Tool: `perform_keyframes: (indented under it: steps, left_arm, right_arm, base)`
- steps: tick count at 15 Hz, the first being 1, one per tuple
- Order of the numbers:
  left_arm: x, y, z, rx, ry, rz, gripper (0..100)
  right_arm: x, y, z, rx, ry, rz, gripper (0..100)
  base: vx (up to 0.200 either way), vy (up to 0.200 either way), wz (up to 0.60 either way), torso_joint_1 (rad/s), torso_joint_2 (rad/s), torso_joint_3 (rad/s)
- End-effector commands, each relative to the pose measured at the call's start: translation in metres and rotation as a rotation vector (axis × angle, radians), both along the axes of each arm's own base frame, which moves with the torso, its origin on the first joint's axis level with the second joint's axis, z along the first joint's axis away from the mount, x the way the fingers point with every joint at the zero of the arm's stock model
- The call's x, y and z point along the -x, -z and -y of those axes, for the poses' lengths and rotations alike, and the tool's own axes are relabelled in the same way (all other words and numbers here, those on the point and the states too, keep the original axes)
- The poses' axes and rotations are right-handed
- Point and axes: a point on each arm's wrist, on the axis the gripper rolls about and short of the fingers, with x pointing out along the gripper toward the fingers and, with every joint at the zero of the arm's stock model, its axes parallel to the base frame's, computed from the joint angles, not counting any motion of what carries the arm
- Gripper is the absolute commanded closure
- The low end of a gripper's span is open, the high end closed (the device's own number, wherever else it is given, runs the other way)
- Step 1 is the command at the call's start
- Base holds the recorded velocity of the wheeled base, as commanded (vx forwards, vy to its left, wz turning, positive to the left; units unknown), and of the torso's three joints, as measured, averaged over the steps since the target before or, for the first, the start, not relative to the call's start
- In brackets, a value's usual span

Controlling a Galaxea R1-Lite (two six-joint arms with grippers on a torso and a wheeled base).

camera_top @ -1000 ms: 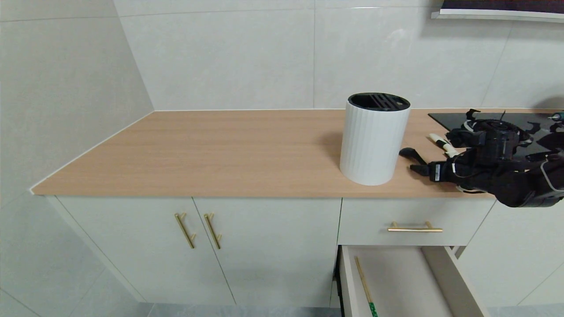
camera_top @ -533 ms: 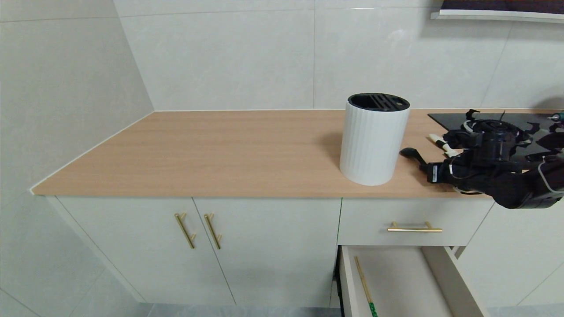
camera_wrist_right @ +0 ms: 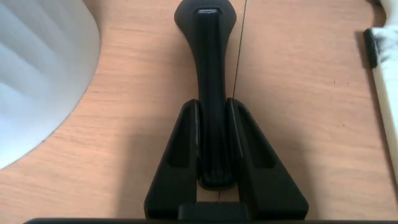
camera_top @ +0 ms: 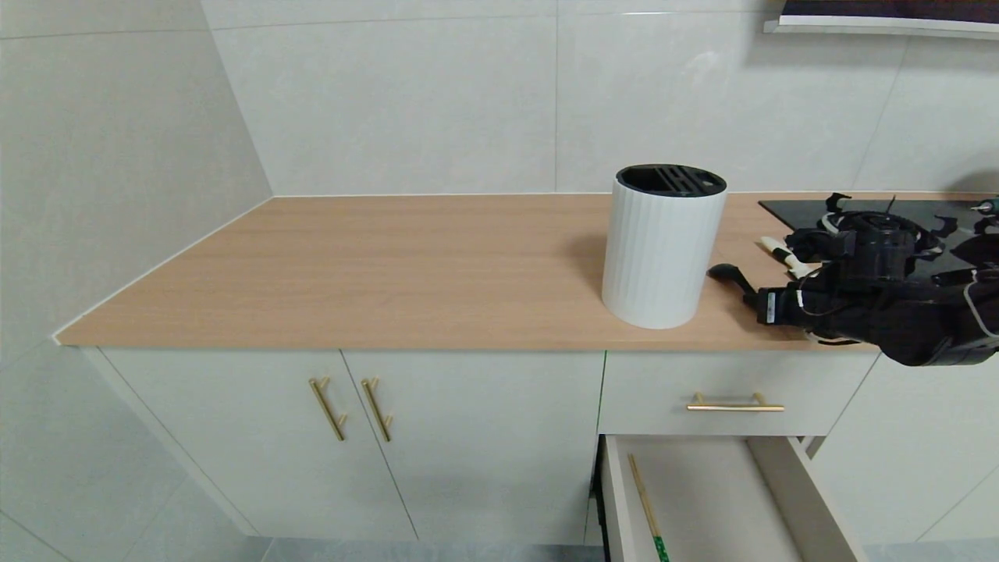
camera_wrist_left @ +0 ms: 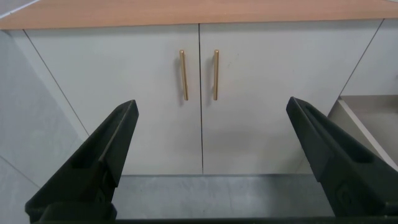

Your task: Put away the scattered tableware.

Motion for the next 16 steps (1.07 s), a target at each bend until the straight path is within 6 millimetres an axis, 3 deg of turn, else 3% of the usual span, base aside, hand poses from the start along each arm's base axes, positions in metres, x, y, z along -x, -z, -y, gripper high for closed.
perform_keyframes:
  steps: [1, 4, 5, 7, 10, 16]
  left_arm:
    - [0.0, 0.0, 0.0, 0.0, 0.0, 0.0, 0]
    - [0.0, 0.0, 0.0, 0.0, 0.0, 0.0, 0]
    - [0.0, 0.0, 0.0, 0.0, 0.0, 0.0, 0]
    - [0.0, 0.0, 0.0, 0.0, 0.0, 0.0, 0]
    - [0.0, 0.0, 0.0, 0.0, 0.0, 0.0, 0]
    - [0.0, 0.0, 0.0, 0.0, 0.0, 0.0, 0]
  right_arm:
    - [0.039, -0.046, -0.007, -0.052, -0.001, 0.02, 100]
    - [0.112, -0.09, -0.013, -0.09, -0.011, -0.046, 100]
    - [0.133, -0.097, -0.012, -0.103, -0.006, -0.085, 100]
    - [0.155, -0.096, -0.012, -0.111, 0.004, -0.147, 100]
    - [0.177, -0.083, -0.011, -0.111, 0.011, -0.208, 100]
    - [0.187, -0.073, -0.015, -0.104, -0.014, -0.232, 100]
  base:
    - [0.0, 0.0, 0.0, 0.0, 0.0, 0.0]
    - [0.0, 0.0, 0.0, 0.0, 0.0, 0.0]
    - [0.0, 0.0, 0.0, 0.0, 0.0, 0.0]
    - [0.0, 0.0, 0.0, 0.0, 0.0, 0.0]
    - [0.0, 0.0, 0.0, 0.0, 0.0, 0.0]
    - [0.0, 0.0, 0.0, 0.0, 0.0, 0.0]
